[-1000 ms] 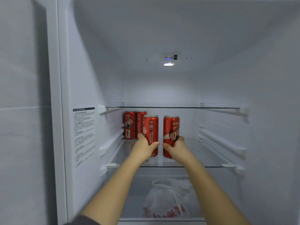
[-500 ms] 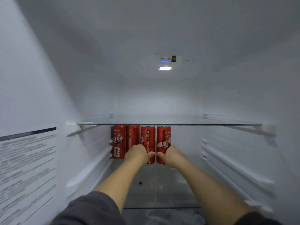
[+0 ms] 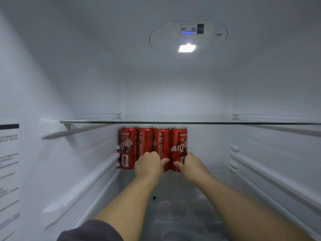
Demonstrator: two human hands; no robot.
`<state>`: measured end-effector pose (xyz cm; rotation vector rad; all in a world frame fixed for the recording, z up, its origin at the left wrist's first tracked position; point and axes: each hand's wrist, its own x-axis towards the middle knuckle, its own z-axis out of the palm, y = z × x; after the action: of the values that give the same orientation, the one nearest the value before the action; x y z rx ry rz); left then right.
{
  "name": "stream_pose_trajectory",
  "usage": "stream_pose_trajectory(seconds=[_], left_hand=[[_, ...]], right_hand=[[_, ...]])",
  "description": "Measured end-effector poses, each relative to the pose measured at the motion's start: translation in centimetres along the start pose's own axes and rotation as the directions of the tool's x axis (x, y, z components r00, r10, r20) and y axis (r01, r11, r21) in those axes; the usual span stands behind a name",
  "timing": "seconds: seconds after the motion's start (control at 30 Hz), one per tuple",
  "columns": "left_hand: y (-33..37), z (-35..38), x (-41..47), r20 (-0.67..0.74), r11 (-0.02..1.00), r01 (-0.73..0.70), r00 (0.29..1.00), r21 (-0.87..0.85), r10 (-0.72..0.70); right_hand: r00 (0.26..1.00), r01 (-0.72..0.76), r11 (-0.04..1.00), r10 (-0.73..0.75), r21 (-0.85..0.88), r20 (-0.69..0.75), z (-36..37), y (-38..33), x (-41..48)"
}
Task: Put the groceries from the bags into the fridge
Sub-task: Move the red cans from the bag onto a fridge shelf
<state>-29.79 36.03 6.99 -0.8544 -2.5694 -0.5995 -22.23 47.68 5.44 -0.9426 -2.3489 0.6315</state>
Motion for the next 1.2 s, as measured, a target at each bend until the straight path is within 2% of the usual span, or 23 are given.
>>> stream_pose_trajectory(seconds=[0.2, 0.47, 0.83, 0.9, 0.97, 1.07, 1.2], left_hand=[[0.1, 0.4, -0.1, 0.014, 1.0, -0.023, 1.0, -0.011, 0.023], [0.2, 0.5, -0.2, 0.041, 0.995, -0.083, 0.996, 0.057, 0.081], [0.2, 0.4, 0.1, 0.103, 0.991, -0.127, 0.987, 0.03, 0.124], [0.1, 0.0, 0.0, 0.075, 0.988, -0.146, 0.987, 0.047, 0.142], [-0.1, -0.3, -0.1, 0.036, 0.986, -0.154, 0.988, 0.057, 0.152], [0.1, -1.0, -0.8, 0.036, 0.979, -0.182, 0.983, 0.093, 0.179], [1.1, -2.9, -2.4, 0.022, 0.957, -0.255, 0.967, 0.14, 0.254]], right_hand=[[1.0, 0.003, 1.0, -0.003, -0.005, -0.031, 0.2, 0.2, 0.4], [0.999, 0.027, 0.999, -0.026, 0.043, -0.023, 0.1, 0.2, 0.3], [0.989, 0.117, 0.992, -0.12, 0.048, 0.084, -0.6, 0.8, -0.1], [0.993, 0.1, 0.994, -0.098, -0.039, 0.064, -1.3, 0.5, -1.2], [0.998, 0.059, 0.966, -0.057, -0.25, 0.015, -2.3, 0.3, -3.4], [0.993, 0.1, 0.842, -0.12, -0.53, -0.002, -4.6, 0.0, -8.6], [0.979, 0.177, 0.659, -0.192, -0.731, 0.065, -9.6, -0.1, -16.6]])
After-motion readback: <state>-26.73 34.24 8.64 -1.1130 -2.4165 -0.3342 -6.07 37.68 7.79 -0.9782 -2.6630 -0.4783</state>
